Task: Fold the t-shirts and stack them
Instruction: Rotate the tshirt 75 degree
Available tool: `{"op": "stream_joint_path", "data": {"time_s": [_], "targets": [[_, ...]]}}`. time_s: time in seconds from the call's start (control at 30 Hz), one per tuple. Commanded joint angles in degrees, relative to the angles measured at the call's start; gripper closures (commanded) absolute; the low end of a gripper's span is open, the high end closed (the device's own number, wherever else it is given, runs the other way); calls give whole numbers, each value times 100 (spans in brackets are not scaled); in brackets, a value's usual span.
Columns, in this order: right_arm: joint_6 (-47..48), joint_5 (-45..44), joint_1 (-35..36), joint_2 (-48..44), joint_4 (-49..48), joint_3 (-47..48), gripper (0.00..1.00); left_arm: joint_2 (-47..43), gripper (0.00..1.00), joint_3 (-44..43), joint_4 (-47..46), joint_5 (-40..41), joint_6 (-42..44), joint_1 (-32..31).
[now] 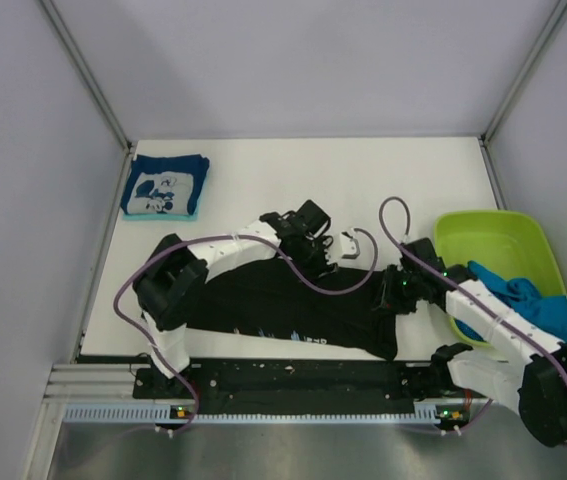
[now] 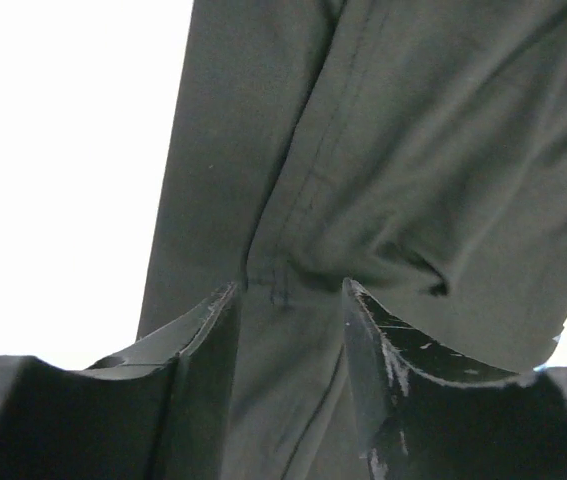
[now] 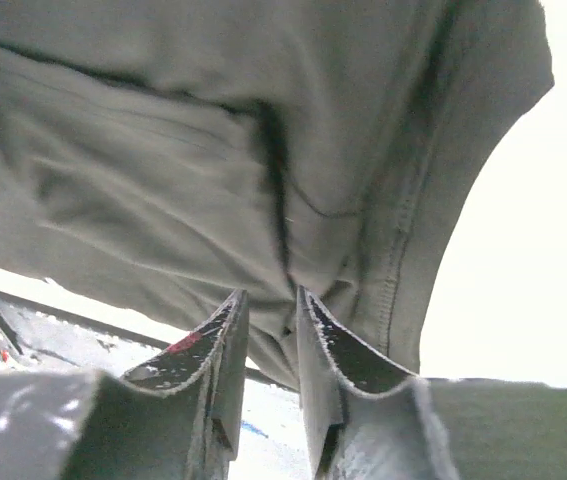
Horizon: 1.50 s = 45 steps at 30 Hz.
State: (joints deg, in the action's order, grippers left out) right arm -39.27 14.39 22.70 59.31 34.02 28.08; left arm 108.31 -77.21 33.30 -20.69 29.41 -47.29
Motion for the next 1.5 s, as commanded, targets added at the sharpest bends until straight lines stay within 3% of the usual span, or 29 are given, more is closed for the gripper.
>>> {"op": "stream_joint_path", "data": {"time_s": [0.0, 0.17, 0.47, 0.53, 0.67, 0.73, 0.87, 1.07, 1.37, 1.47], "targets": [[621, -1068, -151, -148, 666, 1365, 67, -1074, 48, 39, 89, 211, 268, 79], [1025, -1833, -573, 693, 834, 1955, 52, -1286, 44, -75, 685, 1636, 56, 693], [1562, -2011, -758, 2163, 527, 2255, 52, -2235, 43, 1312, 529, 2438, 126, 2582], [1624, -1880, -767, 2383, 404, 2220, 57, -2410, 43, 1550, 493, 2316, 92, 2986], [1782, -1729, -776, 3023, 149, 2307, 87, -2727, 43, 1963, 458, 2095, 205, 3594], [1869, -1738, -776, 3340, 96, 2500, 97, -2902, 43, 2130, 458, 2095, 354, 3735], [2080, -1800, -916, 4086, 61, 3193, 100, -3175, 43, 2351, 590, 1895, 671, 4077], [2432, -1774, -1065, 5676, 192, 5581, 100, -3132, 45, 2465, 835, 1639, 856, 4272], [2679, -895, -1180, 8788, 1115, 10740, 100, -3211, 48, 2781, 1354, 628, 1163, 4158], [2503, -710, -1250, 9194, 958, 11736, 88, -3334, 48, 2957, 1381, 662, 1286, 4078]]}}
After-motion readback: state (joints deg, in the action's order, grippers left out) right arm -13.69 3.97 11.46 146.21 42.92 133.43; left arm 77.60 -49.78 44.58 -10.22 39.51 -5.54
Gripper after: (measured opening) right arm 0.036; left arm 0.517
